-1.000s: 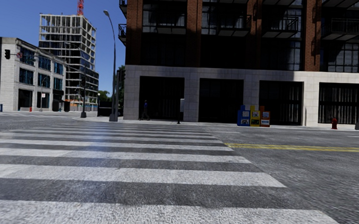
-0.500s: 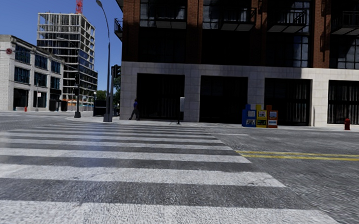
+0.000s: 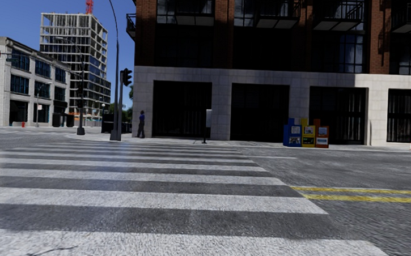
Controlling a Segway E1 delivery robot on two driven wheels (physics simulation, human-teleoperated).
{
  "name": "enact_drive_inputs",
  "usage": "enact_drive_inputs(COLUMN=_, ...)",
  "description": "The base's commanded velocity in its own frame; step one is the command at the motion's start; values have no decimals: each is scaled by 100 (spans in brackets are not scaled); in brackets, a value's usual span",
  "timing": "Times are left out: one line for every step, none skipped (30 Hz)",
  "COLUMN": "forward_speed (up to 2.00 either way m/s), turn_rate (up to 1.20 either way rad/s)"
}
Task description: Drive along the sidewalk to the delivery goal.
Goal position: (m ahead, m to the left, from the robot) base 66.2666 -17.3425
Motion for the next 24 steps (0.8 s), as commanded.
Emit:
enact_drive_inputs(forward_speed=200, turn_rate=0)
enact_drive_inputs(forward_speed=200, turn_rate=0)
enact_drive_inputs(forward_speed=200, turn_rate=0)
enact_drive_inputs(forward_speed=200, turn_rate=0)
enact_drive_inputs(forward_speed=200, turn_rate=0)
enact_drive_inputs(forward_speed=200, turn_rate=0)
enact_drive_inputs(forward_speed=200, turn_rate=0)
enact_drive_inputs(forward_speed=200, turn_rate=0)
enact_drive_inputs(forward_speed=200, turn_rate=0)
enact_drive_inputs(forward_speed=200, turn_rate=0)
enact_drive_inputs(forward_speed=200, turn_rate=0)
enact_drive_inputs(forward_speed=200, turn_rate=0)
enact_drive_inputs(forward_speed=200, turn_rate=0)
enact_drive_inputs(forward_speed=200, turn_rate=0)
enact_drive_inputs(forward_speed=200, turn_rate=0)
enact_drive_inputs(forward_speed=200, turn_rate=0)
enact_drive_inputs(forward_speed=200, turn_rate=0)
enact_drive_inputs(forward_speed=200, turn_rate=0)
enact_drive_inputs(forward_speed=200, turn_rate=0)
enact_drive_inputs(forward_speed=200, turn_rate=0)
enact_drive_inputs(forward_speed=200, turn_rate=0)
enact_drive_inputs(forward_speed=200, turn_rate=0)
enact_drive_inputs(forward_speed=200, turn_rate=0)
enact_drive_inputs(forward_speed=200, turn_rate=0)
